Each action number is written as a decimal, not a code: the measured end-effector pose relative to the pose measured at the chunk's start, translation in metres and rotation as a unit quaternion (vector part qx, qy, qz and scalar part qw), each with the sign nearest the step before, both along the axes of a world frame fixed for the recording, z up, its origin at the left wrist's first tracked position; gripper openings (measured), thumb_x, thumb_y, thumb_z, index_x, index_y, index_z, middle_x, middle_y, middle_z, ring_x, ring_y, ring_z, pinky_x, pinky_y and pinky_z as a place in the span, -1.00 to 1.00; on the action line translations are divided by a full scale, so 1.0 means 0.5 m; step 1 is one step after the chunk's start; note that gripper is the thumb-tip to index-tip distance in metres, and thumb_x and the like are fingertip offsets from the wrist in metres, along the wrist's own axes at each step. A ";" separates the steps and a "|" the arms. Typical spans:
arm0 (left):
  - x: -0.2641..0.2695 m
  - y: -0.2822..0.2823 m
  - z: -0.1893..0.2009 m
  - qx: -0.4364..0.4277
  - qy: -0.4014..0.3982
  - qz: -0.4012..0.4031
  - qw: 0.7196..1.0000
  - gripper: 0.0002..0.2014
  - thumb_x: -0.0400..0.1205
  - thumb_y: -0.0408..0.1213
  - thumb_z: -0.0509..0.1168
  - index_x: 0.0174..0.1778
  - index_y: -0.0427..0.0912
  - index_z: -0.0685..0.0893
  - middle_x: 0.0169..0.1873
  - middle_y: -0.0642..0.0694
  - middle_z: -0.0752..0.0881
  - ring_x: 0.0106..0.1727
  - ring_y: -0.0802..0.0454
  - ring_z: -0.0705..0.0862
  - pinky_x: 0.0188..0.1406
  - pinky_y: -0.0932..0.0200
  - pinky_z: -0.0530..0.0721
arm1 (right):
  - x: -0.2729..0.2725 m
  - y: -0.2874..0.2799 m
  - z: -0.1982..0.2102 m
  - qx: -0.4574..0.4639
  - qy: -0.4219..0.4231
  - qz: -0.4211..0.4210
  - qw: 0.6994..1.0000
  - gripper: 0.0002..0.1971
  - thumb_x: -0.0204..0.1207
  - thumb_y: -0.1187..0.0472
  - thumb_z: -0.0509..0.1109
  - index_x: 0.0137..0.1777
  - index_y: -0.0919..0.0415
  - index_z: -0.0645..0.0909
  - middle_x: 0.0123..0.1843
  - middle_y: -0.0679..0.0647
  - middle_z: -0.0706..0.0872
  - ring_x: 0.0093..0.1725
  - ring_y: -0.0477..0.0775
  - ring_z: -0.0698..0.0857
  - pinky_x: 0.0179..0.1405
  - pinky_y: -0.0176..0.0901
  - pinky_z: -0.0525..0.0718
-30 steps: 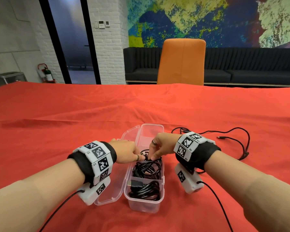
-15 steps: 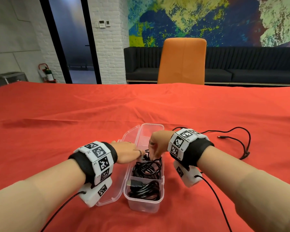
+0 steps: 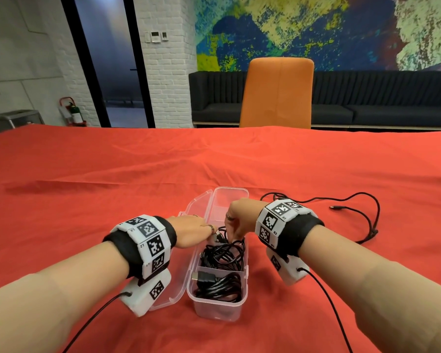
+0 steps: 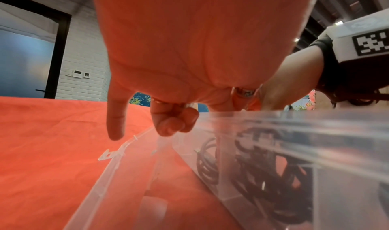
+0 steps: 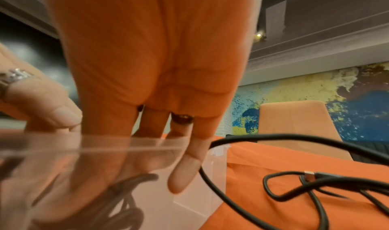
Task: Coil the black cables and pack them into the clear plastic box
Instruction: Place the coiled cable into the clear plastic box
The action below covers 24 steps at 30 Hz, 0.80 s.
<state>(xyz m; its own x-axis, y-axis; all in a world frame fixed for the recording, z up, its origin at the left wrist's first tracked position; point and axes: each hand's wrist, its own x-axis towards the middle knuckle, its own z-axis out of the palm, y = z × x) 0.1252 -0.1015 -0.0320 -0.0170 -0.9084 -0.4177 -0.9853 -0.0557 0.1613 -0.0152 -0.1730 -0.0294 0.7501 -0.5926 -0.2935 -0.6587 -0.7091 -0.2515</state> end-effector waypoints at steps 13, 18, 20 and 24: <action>0.013 0.001 0.000 0.000 -0.024 -0.045 0.999 -0.47 0.73 0.08 -0.20 0.11 0.13 0.72 0.21 -0.22 0.57 0.35 -0.18 0.50 0.45 -0.08 0.35 | -0.012 0.023 -0.005 -0.036 -0.035 -0.006 0.999 -0.86 0.40 0.38 0.45 -0.05 0.28 0.74 -0.21 0.01 0.78 -0.26 -0.10 0.65 -0.24 -0.52 0.53; 0.019 0.005 0.012 -0.023 0.030 -0.047 0.998 -0.49 0.75 0.03 -0.16 0.10 0.14 0.75 0.23 -0.31 0.63 0.27 -0.15 0.57 0.40 0.07 0.40 | -0.026 0.027 -0.012 -0.022 -0.122 -0.059 0.990 -0.85 0.43 0.22 0.47 0.00 0.17 0.73 -0.22 0.03 0.72 -0.26 -0.08 0.59 -0.37 -0.49 0.43; 0.013 0.009 0.024 -0.039 0.049 -0.053 0.997 -0.48 0.76 -0.02 -0.16 0.11 0.06 0.77 0.25 -0.37 0.60 0.24 -0.14 0.57 0.16 0.24 0.39 | -0.024 0.034 -0.014 -0.022 -0.132 -0.076 0.988 -0.85 0.47 0.18 0.43 0.03 0.13 0.72 -0.18 0.04 0.68 -0.20 -0.05 0.58 -0.28 -0.35 0.49; 0.013 0.013 0.030 -0.073 0.065 -0.055 0.994 -0.59 0.74 -0.06 -0.01 0.06 0.00 0.79 0.11 -0.18 0.69 0.03 0.00 0.57 -0.03 0.24 0.40 | -0.021 0.046 -0.008 -0.037 -0.133 -0.099 0.985 -0.88 0.48 0.12 0.41 -0.02 0.03 0.72 -0.22 -0.09 0.64 -0.18 -0.07 0.58 -0.03 -0.17 0.57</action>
<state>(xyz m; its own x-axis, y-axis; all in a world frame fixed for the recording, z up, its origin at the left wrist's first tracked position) 0.1319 -0.0950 -0.0169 -0.1647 -0.9488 -0.2696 -0.9543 0.0842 0.2869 -0.0256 -0.1499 -0.0335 0.6626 -0.7472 -0.0523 -0.7033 -0.5966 -0.3865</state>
